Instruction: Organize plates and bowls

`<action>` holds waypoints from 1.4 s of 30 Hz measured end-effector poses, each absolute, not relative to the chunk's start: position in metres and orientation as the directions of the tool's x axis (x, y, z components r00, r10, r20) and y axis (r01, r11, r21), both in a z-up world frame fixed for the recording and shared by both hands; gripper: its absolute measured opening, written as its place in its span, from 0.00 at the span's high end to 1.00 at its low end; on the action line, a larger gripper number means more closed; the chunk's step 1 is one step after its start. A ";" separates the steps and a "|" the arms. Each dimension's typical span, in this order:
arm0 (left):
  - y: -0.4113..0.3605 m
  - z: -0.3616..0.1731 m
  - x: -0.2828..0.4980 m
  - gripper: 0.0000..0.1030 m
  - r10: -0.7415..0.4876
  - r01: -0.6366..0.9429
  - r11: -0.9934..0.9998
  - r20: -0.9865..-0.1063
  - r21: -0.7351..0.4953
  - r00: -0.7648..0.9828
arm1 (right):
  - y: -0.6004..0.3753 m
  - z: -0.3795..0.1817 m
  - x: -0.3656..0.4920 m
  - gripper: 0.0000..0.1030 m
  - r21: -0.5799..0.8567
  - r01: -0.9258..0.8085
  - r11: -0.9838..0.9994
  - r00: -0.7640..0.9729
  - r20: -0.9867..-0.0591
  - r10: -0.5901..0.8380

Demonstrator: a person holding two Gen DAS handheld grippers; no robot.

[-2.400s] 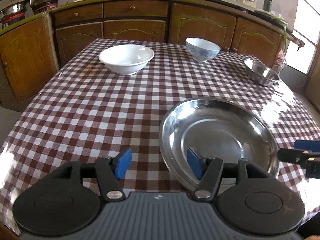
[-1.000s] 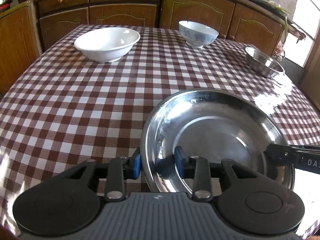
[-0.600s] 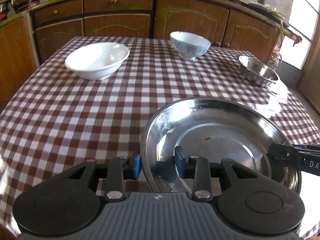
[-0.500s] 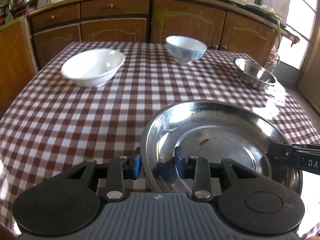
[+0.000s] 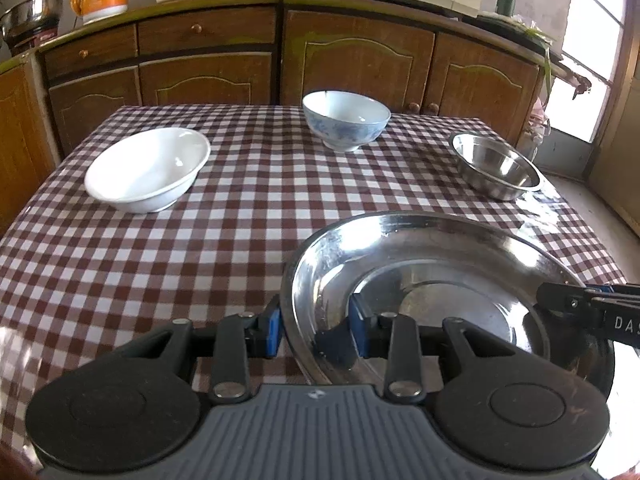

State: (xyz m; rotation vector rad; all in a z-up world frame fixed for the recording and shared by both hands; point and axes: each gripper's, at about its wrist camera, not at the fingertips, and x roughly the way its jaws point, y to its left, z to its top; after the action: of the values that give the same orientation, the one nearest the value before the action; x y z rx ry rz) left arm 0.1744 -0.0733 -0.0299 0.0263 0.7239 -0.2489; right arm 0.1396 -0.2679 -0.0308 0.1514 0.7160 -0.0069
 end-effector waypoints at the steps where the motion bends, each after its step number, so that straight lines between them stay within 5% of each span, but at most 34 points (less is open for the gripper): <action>1: -0.076 -0.030 0.176 0.66 -0.216 0.235 0.970 -0.657 -0.062 0.722 | -0.270 -0.031 0.142 0.74 0.134 0.060 0.989 0.755 -0.654 0.043; 42: -0.084 -0.058 0.244 0.64 -0.161 0.180 0.983 -0.670 -0.042 0.725 | -0.273 -0.065 0.223 0.74 0.114 0.059 0.992 0.746 -0.665 0.032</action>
State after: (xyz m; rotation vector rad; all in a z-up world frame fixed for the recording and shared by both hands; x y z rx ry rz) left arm 0.2437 -0.0838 -0.0582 0.0269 0.7365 -0.1877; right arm 0.2227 -0.2733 -0.0647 0.1307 0.7290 -0.0146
